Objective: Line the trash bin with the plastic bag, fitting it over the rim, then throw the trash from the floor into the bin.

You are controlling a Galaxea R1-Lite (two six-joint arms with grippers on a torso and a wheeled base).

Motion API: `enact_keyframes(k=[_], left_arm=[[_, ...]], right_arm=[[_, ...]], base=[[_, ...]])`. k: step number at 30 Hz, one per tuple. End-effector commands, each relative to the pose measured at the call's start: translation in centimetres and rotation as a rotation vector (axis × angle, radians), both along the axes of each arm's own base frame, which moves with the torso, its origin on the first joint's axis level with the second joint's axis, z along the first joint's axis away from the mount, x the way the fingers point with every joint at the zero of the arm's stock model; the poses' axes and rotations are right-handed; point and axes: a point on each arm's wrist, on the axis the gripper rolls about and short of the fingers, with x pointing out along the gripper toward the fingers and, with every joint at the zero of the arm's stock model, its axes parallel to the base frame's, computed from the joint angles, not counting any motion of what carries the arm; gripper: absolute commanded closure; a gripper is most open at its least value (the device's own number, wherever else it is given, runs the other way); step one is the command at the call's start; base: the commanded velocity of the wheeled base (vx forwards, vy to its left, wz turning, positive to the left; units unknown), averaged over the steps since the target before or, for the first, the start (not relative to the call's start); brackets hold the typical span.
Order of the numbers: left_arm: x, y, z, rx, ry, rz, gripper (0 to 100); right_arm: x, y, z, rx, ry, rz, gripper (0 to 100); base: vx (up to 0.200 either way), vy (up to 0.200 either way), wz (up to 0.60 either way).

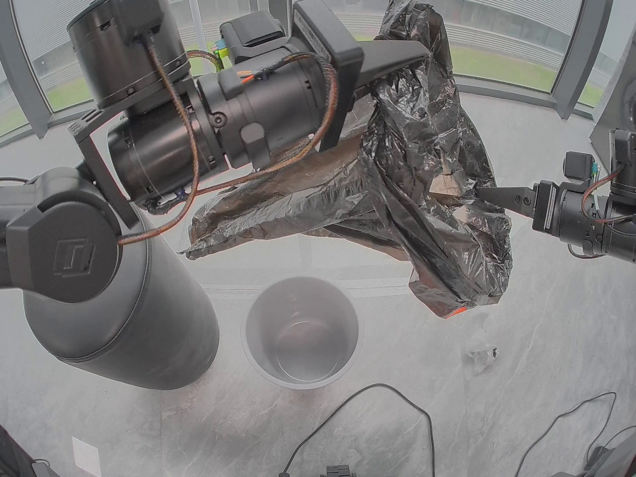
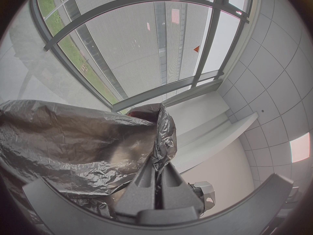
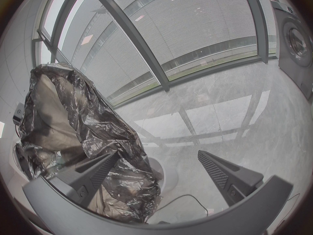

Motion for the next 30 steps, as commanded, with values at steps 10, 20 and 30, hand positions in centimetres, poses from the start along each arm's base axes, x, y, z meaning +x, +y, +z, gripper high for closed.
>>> enact_keyframes(k=[10, 20, 30], left_arm=[[0.7, -0.8, -0.7, -0.008, -0.005, 0.000, 100], [0.2, -0.7, -0.2, -0.020, -0.017, -0.012, 100], [-0.2, -0.8, 0.8, -0.063, 0.005, -0.039, 100]], right_arm=[[-4.4, -0.3, -0.9, 0.165, 0.031, 0.095, 0], [-6.6, -0.9, -3.3, 0.154, 0.090, 0.110, 0], [-6.5, -0.8, -3.9, 0.158, 0.085, 0.122, 100]], base=[[0.000, 0.000, 0.00], [0.000, 0.000, 0.00], [0.000, 0.000, 0.00]])
